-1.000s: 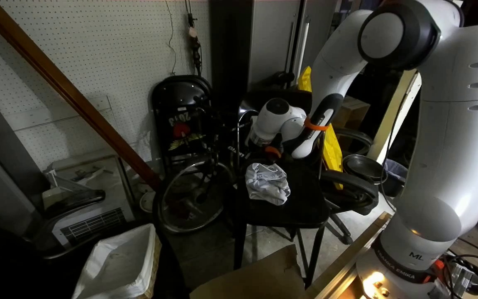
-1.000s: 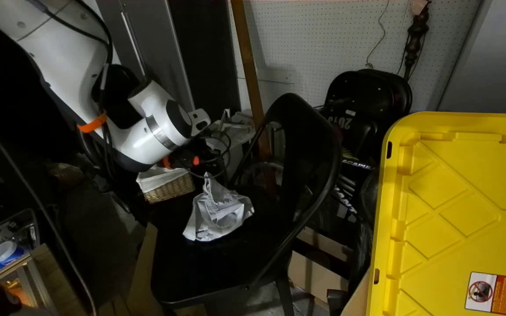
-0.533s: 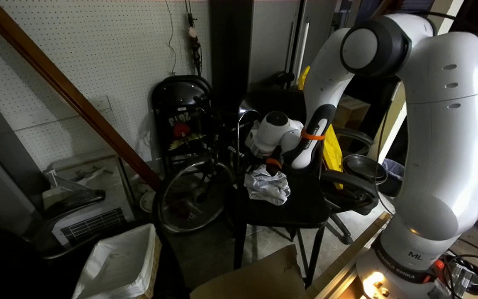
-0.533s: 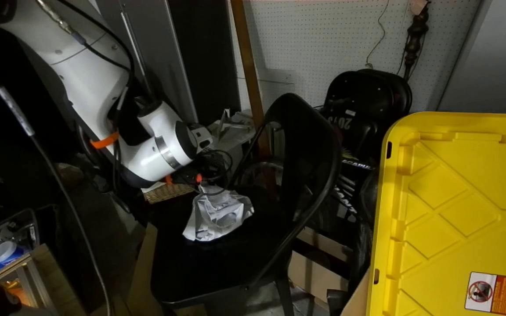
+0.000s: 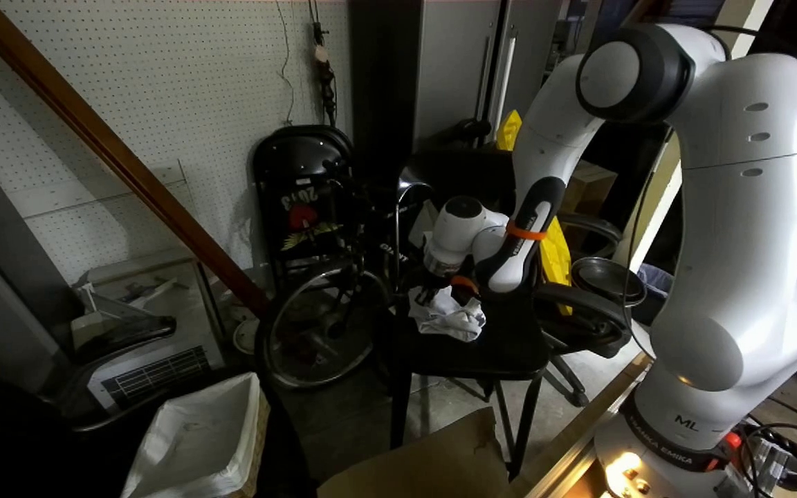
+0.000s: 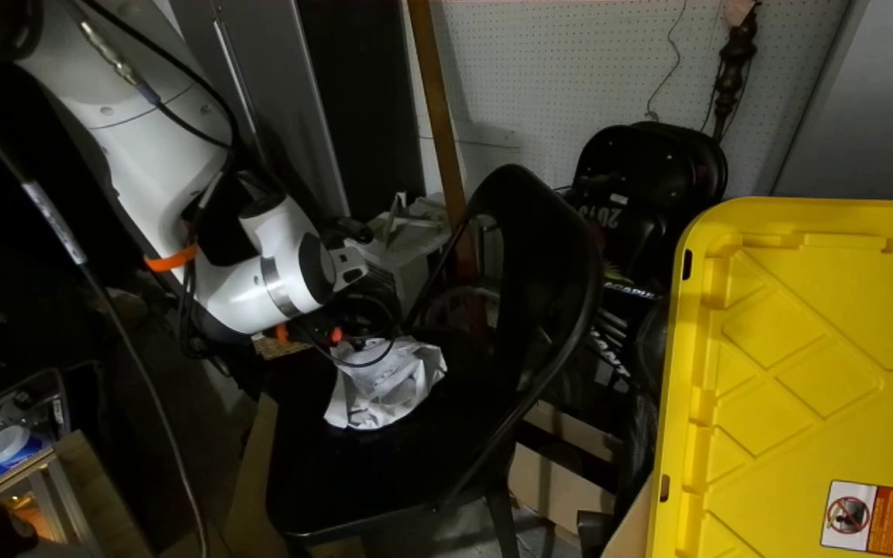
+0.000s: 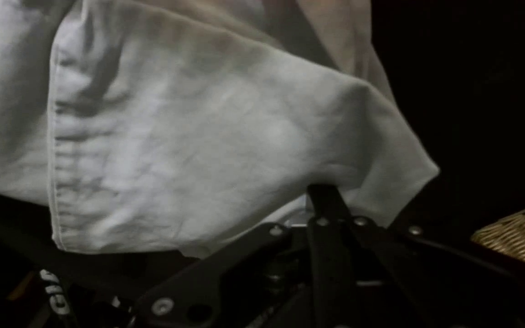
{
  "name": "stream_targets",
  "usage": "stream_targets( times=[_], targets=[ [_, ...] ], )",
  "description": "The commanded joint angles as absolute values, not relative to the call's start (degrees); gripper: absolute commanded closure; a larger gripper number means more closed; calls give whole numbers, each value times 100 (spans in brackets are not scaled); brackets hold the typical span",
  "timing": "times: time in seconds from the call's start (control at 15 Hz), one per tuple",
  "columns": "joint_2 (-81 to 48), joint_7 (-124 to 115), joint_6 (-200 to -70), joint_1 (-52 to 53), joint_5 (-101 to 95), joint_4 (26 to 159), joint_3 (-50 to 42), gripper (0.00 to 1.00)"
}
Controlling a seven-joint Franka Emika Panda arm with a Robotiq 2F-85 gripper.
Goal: Put the white towel on the seat then fold the towel twice.
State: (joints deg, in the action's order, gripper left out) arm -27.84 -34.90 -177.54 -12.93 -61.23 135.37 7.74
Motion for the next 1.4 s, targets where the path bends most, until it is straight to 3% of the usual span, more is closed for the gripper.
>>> stream_targets(
  times=[0.0, 0.53, 1.33],
  targets=[
    [-2489, -3329, -17088, -1526, -5683, 13787, 1074, 100],
    [-2913, -3064, -16024, -1499, -5084, 13257, 1238, 100],
    [-3868, -2437, -16417, -1515, -5150, 12594, 1362, 100]
  ],
)
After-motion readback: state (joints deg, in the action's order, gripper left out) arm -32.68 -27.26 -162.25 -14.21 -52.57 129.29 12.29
